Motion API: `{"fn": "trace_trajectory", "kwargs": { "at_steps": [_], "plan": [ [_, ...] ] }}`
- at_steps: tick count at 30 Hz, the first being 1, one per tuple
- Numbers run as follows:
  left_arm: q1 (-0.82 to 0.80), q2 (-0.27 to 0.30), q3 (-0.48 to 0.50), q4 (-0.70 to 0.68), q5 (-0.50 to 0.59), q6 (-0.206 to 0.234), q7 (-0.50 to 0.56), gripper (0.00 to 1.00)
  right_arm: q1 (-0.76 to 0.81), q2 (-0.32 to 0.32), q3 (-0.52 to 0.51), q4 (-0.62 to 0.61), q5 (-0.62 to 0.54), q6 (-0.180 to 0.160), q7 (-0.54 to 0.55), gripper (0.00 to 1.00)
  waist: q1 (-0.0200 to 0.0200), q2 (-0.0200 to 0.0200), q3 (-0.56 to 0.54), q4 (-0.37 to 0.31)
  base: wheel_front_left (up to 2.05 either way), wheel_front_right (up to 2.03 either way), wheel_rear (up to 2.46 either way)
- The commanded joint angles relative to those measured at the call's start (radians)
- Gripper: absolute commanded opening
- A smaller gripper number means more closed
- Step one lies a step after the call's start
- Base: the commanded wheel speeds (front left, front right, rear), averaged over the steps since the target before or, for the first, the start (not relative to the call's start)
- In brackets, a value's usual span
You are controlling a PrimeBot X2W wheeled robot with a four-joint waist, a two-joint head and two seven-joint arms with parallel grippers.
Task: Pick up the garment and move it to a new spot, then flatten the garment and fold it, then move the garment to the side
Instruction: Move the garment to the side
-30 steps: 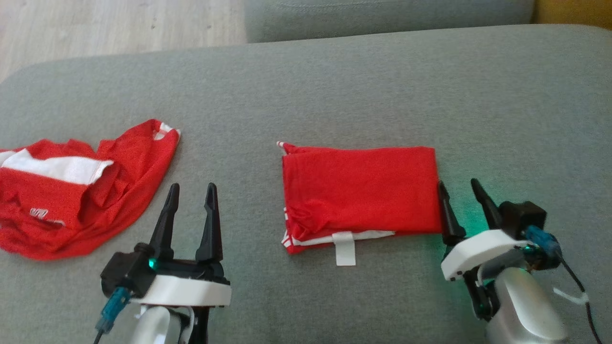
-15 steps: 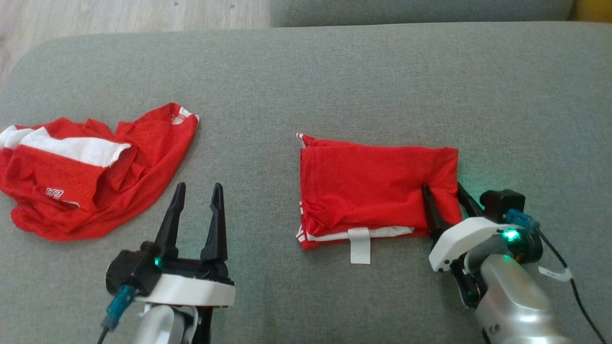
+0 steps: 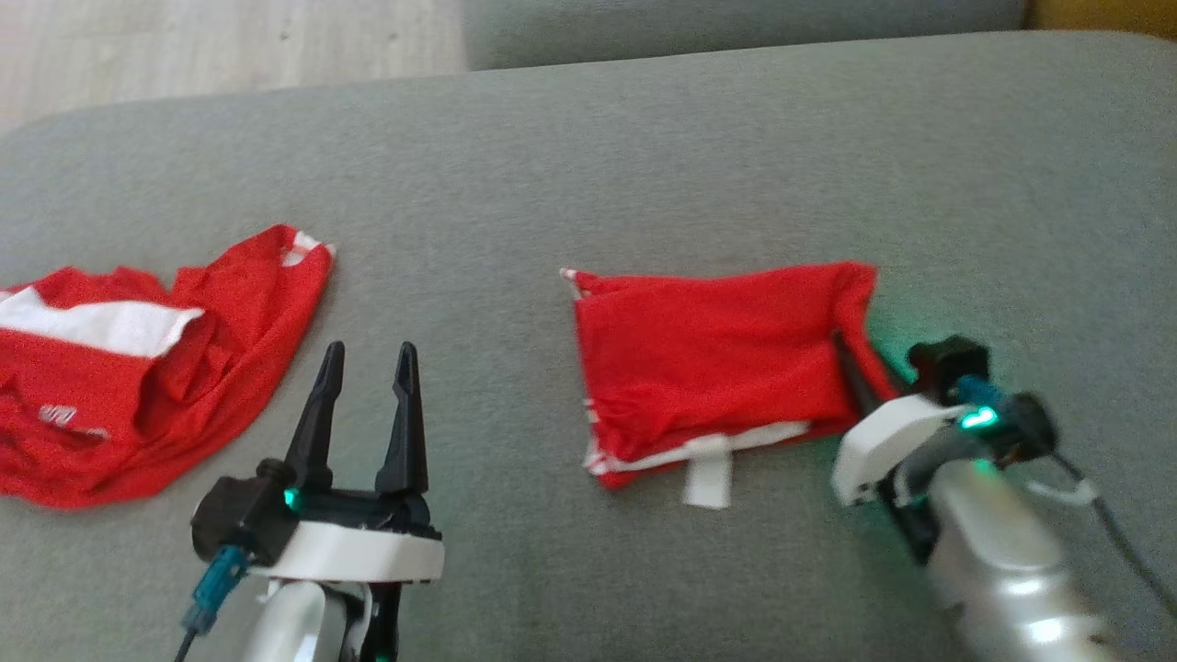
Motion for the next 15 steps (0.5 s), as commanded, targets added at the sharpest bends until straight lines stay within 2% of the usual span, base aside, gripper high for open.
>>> {"fn": "trace_trajectory", "kwargs": {
  "at_steps": [1,6,11,15],
  "plan": [
    [-0.045,0.002,0.032,-0.036,0.002,0.002,-0.009,1.00,-0.028,-0.026,0.004,-0.040,-0.024,0.007,-0.010,0.00,-0.0001,0.0000,-0.003,-0.023,0.00,0.00,0.00],
    [-0.062,0.002,0.025,-0.058,-0.004,0.005,-0.009,1.00,-0.061,-0.145,-0.021,-0.081,-0.112,0.007,-0.004,0.00,-0.0001,0.0000,0.008,-0.075,0.00,0.00,0.00],
    [-0.084,0.002,0.010,-0.068,-0.007,0.007,-0.009,1.00,-0.113,-0.293,-0.028,-0.073,-0.115,0.007,0.032,0.00,-0.0001,0.0000,0.034,-0.097,0.00,0.00,0.00],
    [-0.097,0.002,0.006,-0.067,-0.002,0.004,-0.009,1.00,-0.160,-0.382,-0.030,-0.045,-0.099,0.007,0.045,0.00,-0.0001,0.0000,0.057,-0.098,0.00,0.00,0.00]
  ]
}}
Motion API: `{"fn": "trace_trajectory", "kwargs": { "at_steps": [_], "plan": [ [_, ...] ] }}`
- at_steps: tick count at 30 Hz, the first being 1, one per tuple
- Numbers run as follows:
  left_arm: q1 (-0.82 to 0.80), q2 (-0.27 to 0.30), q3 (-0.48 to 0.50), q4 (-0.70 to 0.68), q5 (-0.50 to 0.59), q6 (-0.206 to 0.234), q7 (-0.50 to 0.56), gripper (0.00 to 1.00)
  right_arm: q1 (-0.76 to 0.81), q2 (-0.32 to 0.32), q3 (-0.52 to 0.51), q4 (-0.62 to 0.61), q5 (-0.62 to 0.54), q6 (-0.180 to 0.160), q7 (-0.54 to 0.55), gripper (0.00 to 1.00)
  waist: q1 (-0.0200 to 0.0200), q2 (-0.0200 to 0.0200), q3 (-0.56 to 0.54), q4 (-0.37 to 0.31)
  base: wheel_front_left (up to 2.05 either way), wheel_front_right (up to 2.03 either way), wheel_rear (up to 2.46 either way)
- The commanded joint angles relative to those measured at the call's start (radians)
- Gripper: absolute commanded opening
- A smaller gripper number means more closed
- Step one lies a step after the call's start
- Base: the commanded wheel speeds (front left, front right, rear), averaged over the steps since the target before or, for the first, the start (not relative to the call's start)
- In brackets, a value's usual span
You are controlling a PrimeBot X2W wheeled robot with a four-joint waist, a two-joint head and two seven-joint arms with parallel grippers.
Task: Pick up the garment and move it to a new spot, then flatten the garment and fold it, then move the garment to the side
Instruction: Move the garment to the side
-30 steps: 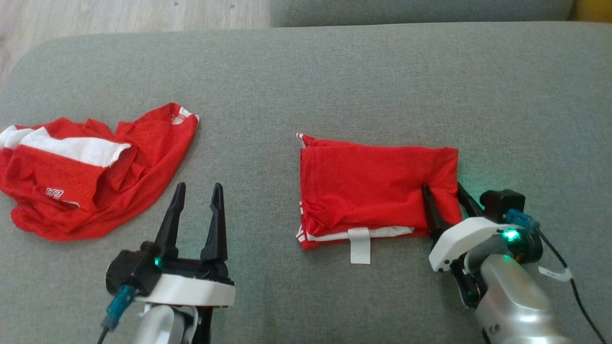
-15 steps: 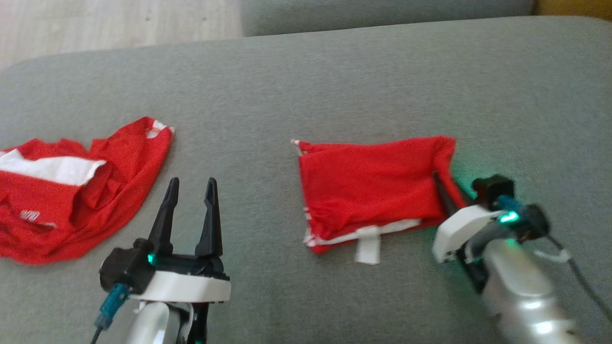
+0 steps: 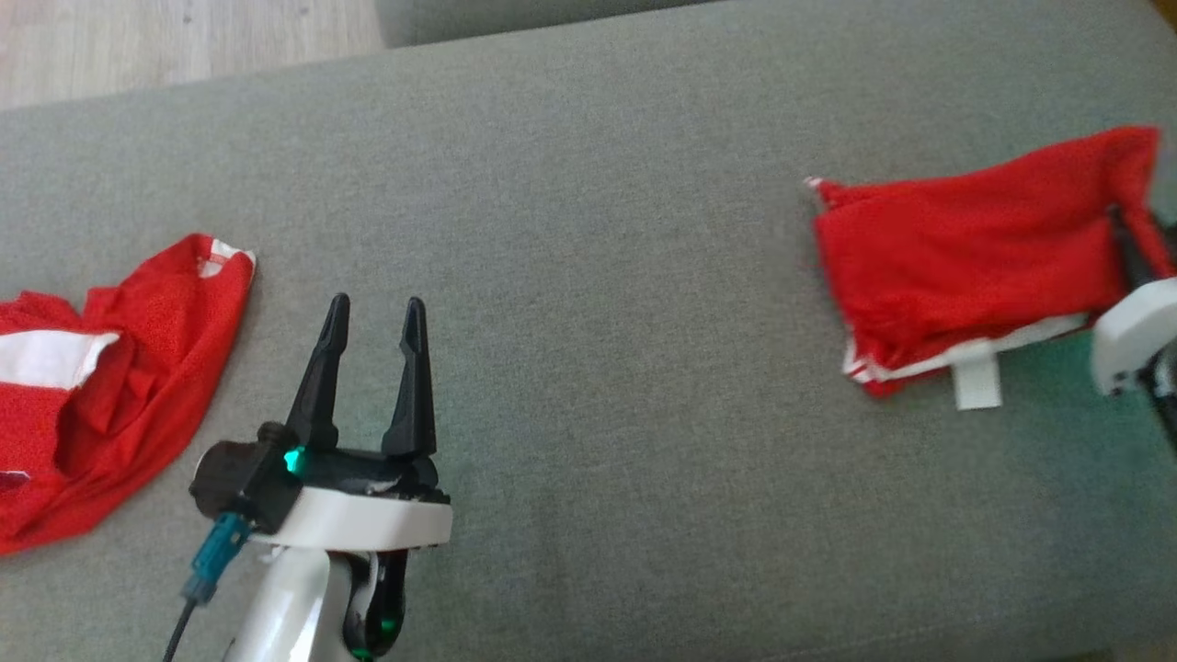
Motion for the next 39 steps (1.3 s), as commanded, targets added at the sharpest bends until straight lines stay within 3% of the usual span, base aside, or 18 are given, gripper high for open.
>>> {"fn": "trace_trajectory", "kwargs": {
  "at_steps": [1,10,11,12,19,25,39],
  "plan": [
    [-0.039,0.002,0.027,-0.031,0.002,-0.003,-0.009,1.00,-0.026,-0.030,0.009,-0.015,0.008,0.007,-0.001,0.00,-0.0001,0.0000,0.010,0.003,0.00,0.00,0.00],
    [-0.058,0.002,0.038,-0.017,0.011,-0.014,-0.009,1.00,-0.106,-0.112,-0.066,0.086,-0.014,0.007,-0.003,0.00,-0.0001,0.0000,0.042,0.039,0.00,0.00,0.00],
    [-0.058,0.002,0.040,-0.016,0.011,-0.015,-0.009,1.00,-0.110,-0.111,-0.072,0.093,-0.019,0.007,-0.007,0.36,-0.0001,0.0000,0.042,0.042,0.00,0.00,0.00],
    [-0.058,0.002,0.042,-0.015,0.011,-0.016,-0.009,1.00,-0.114,-0.108,-0.078,0.102,-0.020,0.007,-0.009,1.00,-0.0001,0.0000,0.041,0.044,0.00,0.00,0.00],
    [-0.047,0.002,0.059,-0.009,0.008,-0.020,-0.009,1.00,-0.128,-0.084,-0.122,0.118,-0.050,0.007,-0.033,1.00,-0.0001,0.0000,0.015,0.045,0.00,0.00,0.00],
    [-0.028,0.002,0.079,-0.020,0.000,-0.016,-0.009,1.00,-0.125,-0.011,-0.168,0.047,-0.035,0.007,-0.054,1.00,-0.0001,0.0000,-0.030,0.031,0.00,0.00,0.00],
    [0.068,0.002,0.106,-0.036,-0.019,0.001,-0.009,1.00,0.062,0.263,-0.151,-0.331,0.049,0.007,-0.038,1.00,-0.0001,0.0000,-0.184,0.025,0.00,0.00,0.00]
  ]
}}
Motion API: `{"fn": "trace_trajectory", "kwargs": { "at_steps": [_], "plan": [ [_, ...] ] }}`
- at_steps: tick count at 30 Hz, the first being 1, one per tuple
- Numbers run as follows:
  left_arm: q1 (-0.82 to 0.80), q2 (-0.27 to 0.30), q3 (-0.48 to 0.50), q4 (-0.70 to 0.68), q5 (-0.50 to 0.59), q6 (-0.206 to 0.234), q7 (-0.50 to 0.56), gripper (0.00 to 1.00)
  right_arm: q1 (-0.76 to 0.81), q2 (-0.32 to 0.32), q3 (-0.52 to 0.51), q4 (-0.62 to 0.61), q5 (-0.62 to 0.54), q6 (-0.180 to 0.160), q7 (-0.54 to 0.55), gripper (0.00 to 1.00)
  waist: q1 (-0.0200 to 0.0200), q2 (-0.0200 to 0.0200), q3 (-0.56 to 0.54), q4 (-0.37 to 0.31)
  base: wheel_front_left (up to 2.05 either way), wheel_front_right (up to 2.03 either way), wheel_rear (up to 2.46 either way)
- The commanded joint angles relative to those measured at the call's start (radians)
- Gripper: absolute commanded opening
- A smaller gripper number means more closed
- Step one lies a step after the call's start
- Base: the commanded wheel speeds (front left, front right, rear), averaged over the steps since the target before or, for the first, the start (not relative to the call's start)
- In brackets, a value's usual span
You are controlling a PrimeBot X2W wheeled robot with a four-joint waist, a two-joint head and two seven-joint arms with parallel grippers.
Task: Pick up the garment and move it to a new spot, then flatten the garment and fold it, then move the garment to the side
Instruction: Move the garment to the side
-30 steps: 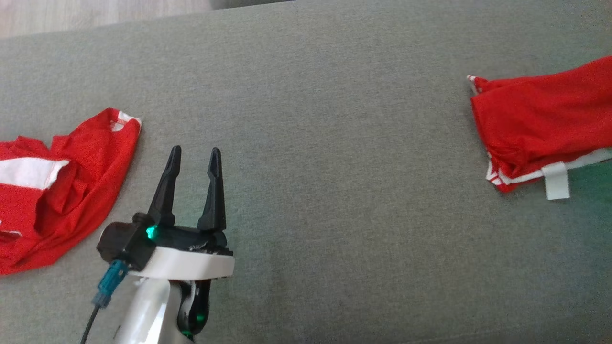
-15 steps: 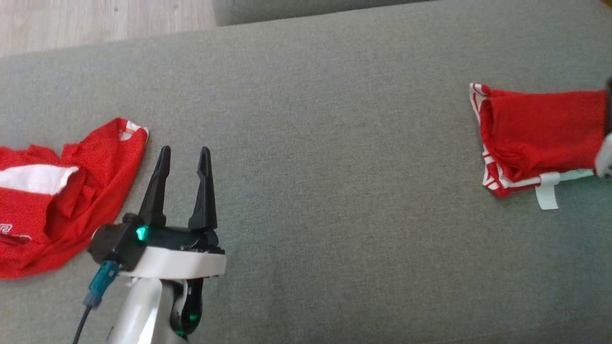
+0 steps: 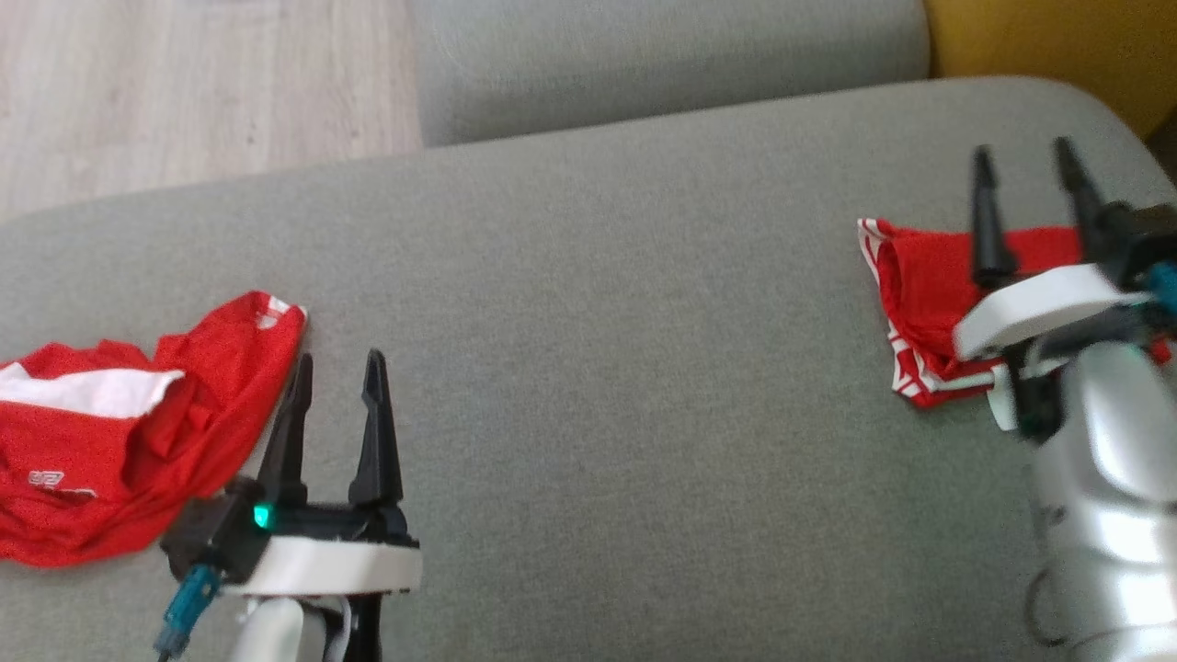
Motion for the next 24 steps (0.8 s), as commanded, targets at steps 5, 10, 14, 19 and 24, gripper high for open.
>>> {"fn": "trace_trajectory", "kwargs": {
  "at_steps": [5,10,14,19,24],
  "plan": [
    [0.011,0.003,0.033,-0.040,-0.002,0.003,-0.009,1.00,0.104,0.089,0.043,-0.163,0.042,0.007,0.023,1.00,0.0002,0.0000,-0.041,0.017,0.00,0.00,0.00],
    [0.039,0.003,0.027,-0.039,-0.006,0.006,-0.009,1.00,0.265,0.118,0.052,-0.228,0.083,0.007,-0.010,1.00,0.0002,0.0000,-0.048,0.029,0.00,0.00,0.00],
    [0.061,0.003,0.022,-0.034,-0.010,0.006,-0.009,1.00,0.360,0.121,0.057,-0.284,0.120,0.007,-0.021,1.00,0.0002,0.0000,-0.045,0.031,0.00,0.00,0.00],
    [0.085,0.003,0.028,-0.031,0.001,0.013,-0.009,1.00,0.456,0.121,0.071,-0.399,0.145,0.007,-0.022,1.00,0.0002,0.0000,-0.043,0.026,0.00,0.00,0.00],
    [0.092,0.003,0.037,-0.050,-0.003,0.022,-0.009,1.00,0.492,0.121,0.081,-0.443,0.148,0.007,-0.022,1.00,0.0002,0.0000,-0.045,0.023,0.00,0.00,0.00]
  ]
}}
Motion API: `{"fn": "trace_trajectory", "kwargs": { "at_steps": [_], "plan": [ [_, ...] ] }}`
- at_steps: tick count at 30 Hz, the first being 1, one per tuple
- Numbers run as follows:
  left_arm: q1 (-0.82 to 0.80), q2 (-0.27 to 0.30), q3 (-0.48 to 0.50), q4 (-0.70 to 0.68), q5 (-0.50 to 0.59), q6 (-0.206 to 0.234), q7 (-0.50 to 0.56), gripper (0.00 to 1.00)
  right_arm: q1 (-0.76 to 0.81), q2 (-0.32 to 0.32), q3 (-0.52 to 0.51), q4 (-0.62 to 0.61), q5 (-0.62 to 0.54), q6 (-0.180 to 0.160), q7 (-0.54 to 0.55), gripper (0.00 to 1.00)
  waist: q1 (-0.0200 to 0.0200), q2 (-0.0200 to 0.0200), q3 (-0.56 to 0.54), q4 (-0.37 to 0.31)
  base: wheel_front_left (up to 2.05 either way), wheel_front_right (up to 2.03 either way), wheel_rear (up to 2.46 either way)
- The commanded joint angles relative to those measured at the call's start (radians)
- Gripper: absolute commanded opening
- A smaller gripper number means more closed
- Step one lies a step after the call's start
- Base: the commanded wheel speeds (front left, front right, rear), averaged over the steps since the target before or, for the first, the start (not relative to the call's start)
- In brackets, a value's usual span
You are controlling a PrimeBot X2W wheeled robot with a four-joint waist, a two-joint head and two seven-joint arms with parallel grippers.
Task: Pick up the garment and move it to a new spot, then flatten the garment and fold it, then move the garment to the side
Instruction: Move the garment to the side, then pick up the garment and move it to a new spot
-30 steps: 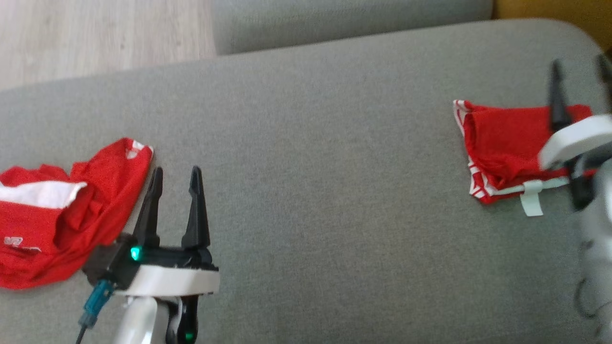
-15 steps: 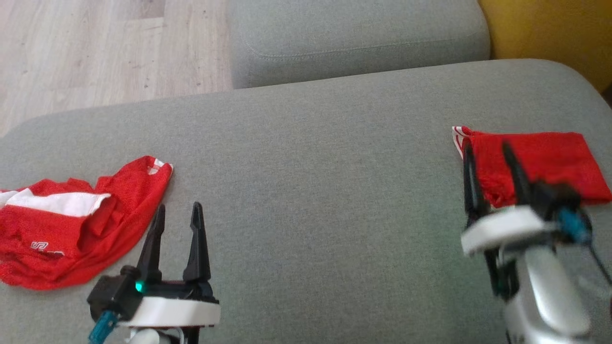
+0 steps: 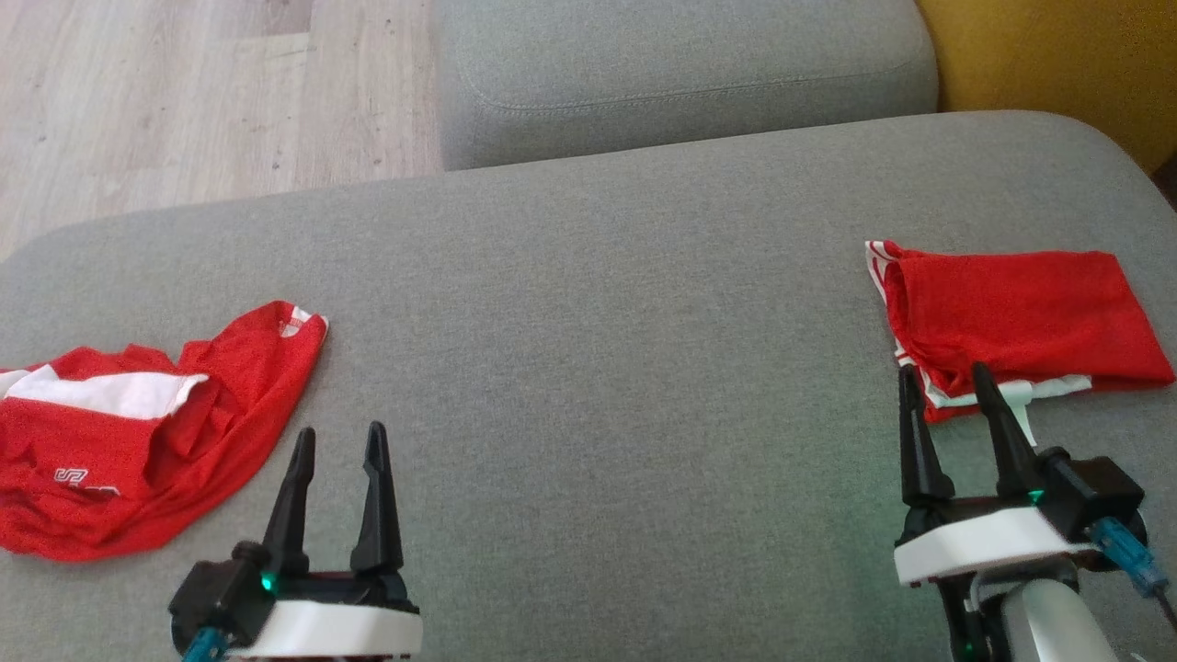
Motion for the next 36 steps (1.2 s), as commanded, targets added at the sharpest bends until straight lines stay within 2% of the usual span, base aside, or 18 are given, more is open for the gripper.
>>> {"fn": "trace_trajectory", "kwargs": {
  "at_steps": [1,36],
  "plan": [
    [-0.034,0.002,0.040,-0.044,-0.003,0.006,-0.009,1.00,-0.031,0.000,0.027,-0.042,0.004,0.007,-0.011,1.00,0.0001,0.0000,0.000,0.000,0.00,0.00,0.00],
    [-0.047,0.002,0.038,-0.064,0.002,0.017,-0.009,1.00,-0.041,0.000,0.033,-0.054,0.013,0.007,-0.011,1.00,0.0001,0.0000,0.001,0.003,0.00,0.00,0.00]
  ]
}}
